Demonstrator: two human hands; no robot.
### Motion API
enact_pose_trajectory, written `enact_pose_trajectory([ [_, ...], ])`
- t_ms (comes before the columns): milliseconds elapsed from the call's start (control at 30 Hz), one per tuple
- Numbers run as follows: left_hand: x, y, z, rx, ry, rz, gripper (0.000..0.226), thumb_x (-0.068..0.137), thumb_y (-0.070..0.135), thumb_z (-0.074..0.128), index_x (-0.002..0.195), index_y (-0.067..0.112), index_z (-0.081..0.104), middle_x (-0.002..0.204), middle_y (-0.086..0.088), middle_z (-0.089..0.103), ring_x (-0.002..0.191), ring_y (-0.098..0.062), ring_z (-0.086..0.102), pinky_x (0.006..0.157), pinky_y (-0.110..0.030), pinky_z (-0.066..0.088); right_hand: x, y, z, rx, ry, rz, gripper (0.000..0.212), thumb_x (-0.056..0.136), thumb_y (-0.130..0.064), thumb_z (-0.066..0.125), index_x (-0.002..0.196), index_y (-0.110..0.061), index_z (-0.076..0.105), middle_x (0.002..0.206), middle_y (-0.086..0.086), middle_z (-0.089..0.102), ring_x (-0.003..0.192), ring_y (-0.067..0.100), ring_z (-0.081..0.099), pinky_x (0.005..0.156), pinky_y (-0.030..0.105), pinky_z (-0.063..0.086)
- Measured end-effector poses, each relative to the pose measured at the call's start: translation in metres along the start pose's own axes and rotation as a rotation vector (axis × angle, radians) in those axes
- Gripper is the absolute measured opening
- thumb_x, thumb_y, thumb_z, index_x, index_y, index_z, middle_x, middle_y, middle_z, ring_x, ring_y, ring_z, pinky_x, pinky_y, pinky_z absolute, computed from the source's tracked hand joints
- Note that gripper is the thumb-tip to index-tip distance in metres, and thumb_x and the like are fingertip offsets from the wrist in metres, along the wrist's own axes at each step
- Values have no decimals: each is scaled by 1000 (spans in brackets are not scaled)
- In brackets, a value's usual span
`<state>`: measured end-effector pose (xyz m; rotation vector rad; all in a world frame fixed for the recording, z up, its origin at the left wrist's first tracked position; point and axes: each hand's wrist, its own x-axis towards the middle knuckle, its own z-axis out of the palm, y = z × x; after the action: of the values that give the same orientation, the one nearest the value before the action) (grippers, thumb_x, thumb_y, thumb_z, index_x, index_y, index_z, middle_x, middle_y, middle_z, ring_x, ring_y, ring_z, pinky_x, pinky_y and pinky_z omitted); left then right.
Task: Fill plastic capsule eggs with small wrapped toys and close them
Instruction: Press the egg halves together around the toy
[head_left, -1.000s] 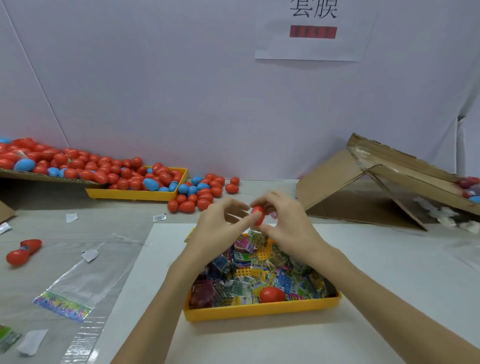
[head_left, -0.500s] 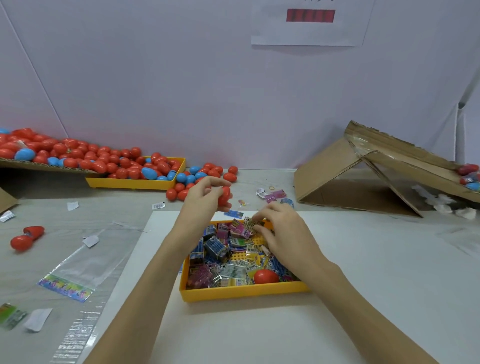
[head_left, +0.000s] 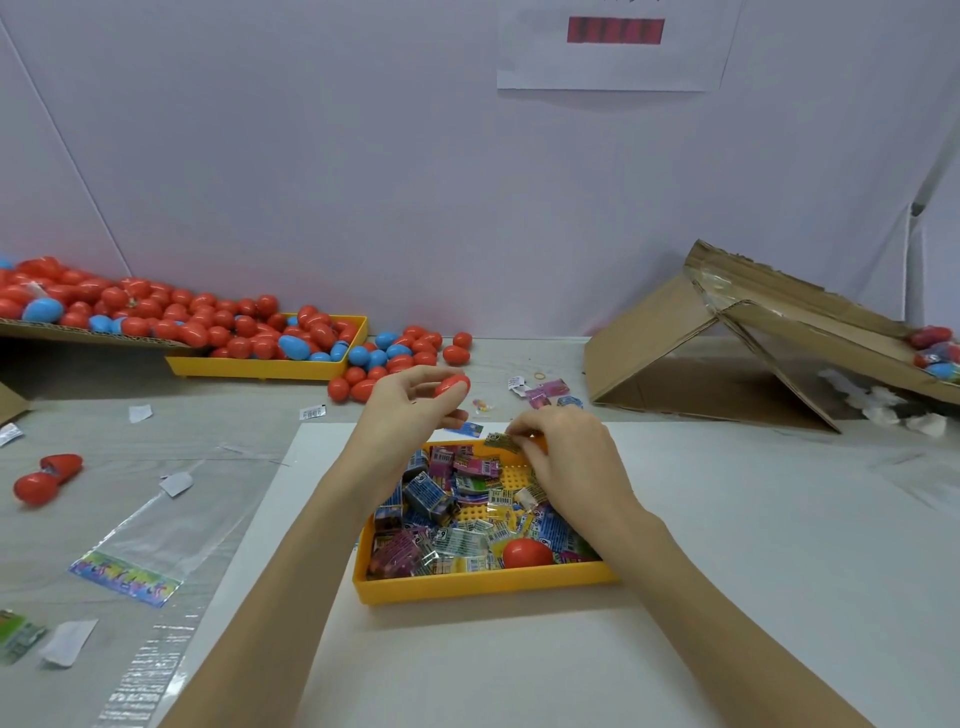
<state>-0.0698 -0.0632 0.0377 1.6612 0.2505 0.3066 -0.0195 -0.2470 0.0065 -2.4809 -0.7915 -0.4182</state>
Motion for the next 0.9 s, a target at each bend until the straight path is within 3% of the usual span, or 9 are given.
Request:
enact_pose_trajectory([
  [133,3,1,-2,-61,21,-14,20,99,18,69,117,10,67,108,-15,75,88,-26,77,91,-40,62,-2,-2,-2,127,36,56,12,101,-23,65,108,-20,74,107,-4,73,102,12,63,92,34,54],
  [267,0,0,-6,-66,-16,2,14,102,11,62,112,9,72,110,-14,74,91,-30,76,86,-33,61,-4,-1,-8,217,21,67,13,92,-31,78,89,-24,68,94,-8,68,89,6,61,79,24,52],
  [367,7,3,-1,91,-78,-19,24,103,2,52,98,7,75,97,-9,72,75,-25,67,64,-25,55,-6,1,-11,196,-56,58,22,87,-39,82,83,-26,64,90,-10,65,85,6,59,76,21,49],
  [433,10,4,3,196,-102,-100,39,101,-4,40,77,8,68,75,-8,62,60,-23,50,54,-30,41,-9,2,-11,180,-70,43,24,86,-43,81,84,-25,65,92,-9,65,87,6,58,77,23,49],
  [500,8,-1,5,361,-105,-2,43,103,9,40,66,12,62,62,0,51,56,-19,44,56,-34,37,-10,1,-13,206,-51,37,24,86,-42,81,87,-23,66,92,-10,66,87,6,60,77,22,51],
  [600,-6,-7,7,553,-183,148,55,101,61,49,72,19,70,54,12,49,51,-2,46,63,-30,43,-11,1,-15,233,-25,15,21,88,-37,80,90,-22,65,89,-11,67,85,6,62,76,21,52],
  [633,-5,-9,9,558,-204,176,52,96,66,54,76,21,72,55,12,52,52,0,46,61,-25,42,-12,0,-16,225,-22,4,20,89,-36,80,91,-23,65,89,-10,67,85,6,62,75,21,52],
  [767,0,-8,11,540,-248,228,17,93,45,72,86,30,76,71,-2,70,59,-1,53,59,-20,44,-13,-1,-17,157,7,-59,20,91,-33,79,90,-23,62,87,-10,63,83,8,58,73,22,50],
  [900,-2,-8,7,404,-252,165,26,92,56,69,83,34,79,65,11,64,61,4,54,58,-10,44,-15,-1,-18,115,56,-126,22,89,-29,81,87,-24,59,87,-15,55,78,3,50,69,13,40],
])
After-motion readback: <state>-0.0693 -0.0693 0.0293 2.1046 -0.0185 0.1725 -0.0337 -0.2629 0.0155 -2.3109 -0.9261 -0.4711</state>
